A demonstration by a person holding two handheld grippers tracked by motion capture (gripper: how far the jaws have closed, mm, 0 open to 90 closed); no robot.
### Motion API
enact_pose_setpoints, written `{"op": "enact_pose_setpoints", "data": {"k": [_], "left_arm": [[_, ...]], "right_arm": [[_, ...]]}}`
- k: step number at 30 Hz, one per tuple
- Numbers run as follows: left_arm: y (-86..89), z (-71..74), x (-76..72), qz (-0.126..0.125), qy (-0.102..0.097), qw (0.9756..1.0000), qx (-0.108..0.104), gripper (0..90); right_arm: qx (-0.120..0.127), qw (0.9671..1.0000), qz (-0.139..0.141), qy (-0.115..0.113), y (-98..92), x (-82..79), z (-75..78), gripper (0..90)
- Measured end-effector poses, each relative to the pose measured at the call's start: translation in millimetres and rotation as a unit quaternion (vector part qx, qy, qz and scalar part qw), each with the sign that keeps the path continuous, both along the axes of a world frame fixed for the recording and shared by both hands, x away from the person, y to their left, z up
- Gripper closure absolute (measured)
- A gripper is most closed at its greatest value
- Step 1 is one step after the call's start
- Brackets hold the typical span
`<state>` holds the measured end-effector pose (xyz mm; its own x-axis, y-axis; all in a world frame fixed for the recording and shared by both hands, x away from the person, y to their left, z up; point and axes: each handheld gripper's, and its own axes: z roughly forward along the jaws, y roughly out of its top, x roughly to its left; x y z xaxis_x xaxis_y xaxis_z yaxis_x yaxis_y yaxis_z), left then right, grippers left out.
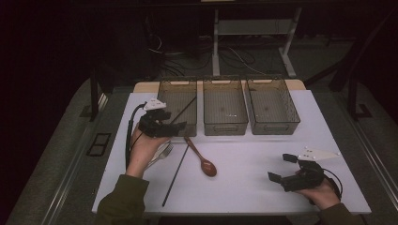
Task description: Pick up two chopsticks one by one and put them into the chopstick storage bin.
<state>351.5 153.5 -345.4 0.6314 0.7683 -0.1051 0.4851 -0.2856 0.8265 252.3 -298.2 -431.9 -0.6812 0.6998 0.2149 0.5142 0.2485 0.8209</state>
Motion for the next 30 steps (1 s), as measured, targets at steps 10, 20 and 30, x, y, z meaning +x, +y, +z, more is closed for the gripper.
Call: {"op": "enact_pose_setpoints", "data": {"k": [10, 20, 30], "left_arm": [[9.5, -22.7, -32.6, 0.004, -0.002, 1.0, -0.006, 24.5], [13.4, -38.9, -64.7, -0.012, 0.002, 0.9999, 0.005, 27.5], [11.9, -56.3, -88.8, -0.018, 0.013, 0.9995, 0.021, 43.4]], "right_arm": [[-0.003, 1.0, -0.001, -0.003, 0.4, 0.1, -0.4, 0.9], [-0.005, 1.0, 0.0, -0.003, 0.5, -0.8, 0.0, 0.9], [-0.006, 1.0, -0.001, -0.005, 0.8, -1.0, 0.3, 0.9]]}}
